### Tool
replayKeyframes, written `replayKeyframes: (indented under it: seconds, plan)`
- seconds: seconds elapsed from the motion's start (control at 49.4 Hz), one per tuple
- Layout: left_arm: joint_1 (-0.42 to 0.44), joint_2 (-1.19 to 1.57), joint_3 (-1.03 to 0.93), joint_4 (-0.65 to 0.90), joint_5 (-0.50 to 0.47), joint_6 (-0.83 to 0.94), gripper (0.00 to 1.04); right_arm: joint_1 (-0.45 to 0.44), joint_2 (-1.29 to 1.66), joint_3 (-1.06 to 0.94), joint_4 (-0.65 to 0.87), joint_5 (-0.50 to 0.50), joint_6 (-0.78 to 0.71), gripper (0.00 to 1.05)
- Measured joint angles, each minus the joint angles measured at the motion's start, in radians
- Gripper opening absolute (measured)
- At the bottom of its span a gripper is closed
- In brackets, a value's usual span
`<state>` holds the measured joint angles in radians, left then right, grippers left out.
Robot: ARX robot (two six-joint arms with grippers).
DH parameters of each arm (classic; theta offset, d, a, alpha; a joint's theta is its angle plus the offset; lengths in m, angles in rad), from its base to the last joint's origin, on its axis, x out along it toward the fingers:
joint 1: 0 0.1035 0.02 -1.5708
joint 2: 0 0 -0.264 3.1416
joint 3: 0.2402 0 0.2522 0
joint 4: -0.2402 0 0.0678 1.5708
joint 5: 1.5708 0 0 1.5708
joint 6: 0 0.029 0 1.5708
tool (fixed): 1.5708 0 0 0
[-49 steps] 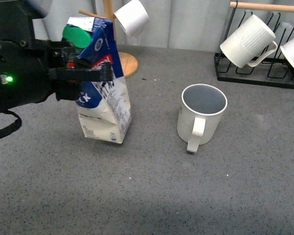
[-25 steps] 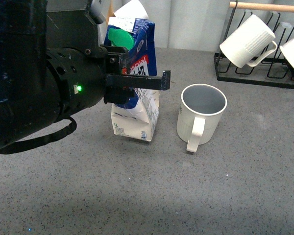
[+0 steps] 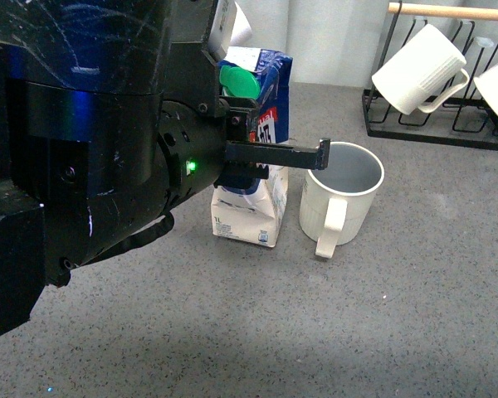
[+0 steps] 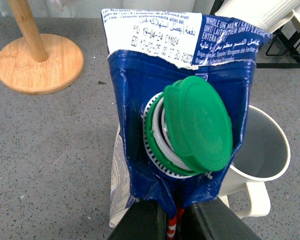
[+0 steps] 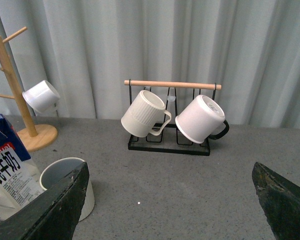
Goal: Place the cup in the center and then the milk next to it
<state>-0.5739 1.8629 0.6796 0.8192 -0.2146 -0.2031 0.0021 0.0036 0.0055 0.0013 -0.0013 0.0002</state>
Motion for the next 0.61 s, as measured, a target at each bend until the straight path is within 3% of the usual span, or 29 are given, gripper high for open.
replayKeyframes:
  seconds: [0.122,0.405,0.608]
  plan:
    - [-0.008,0.011,0.012,-0.016,0.000,0.010,0.04,0.000,0.000,0.000,0.000,0.000,0.000,0.95]
    - [-0.015,-0.004,0.018,-0.042,-0.002,0.011,0.64,0.000,0.000,0.000,0.000,0.000,0.000,0.95]
    - [-0.004,-0.074,0.018,-0.048,-0.011,0.007,0.96,0.000,0.000,0.000,0.000,0.000,0.000,0.95]
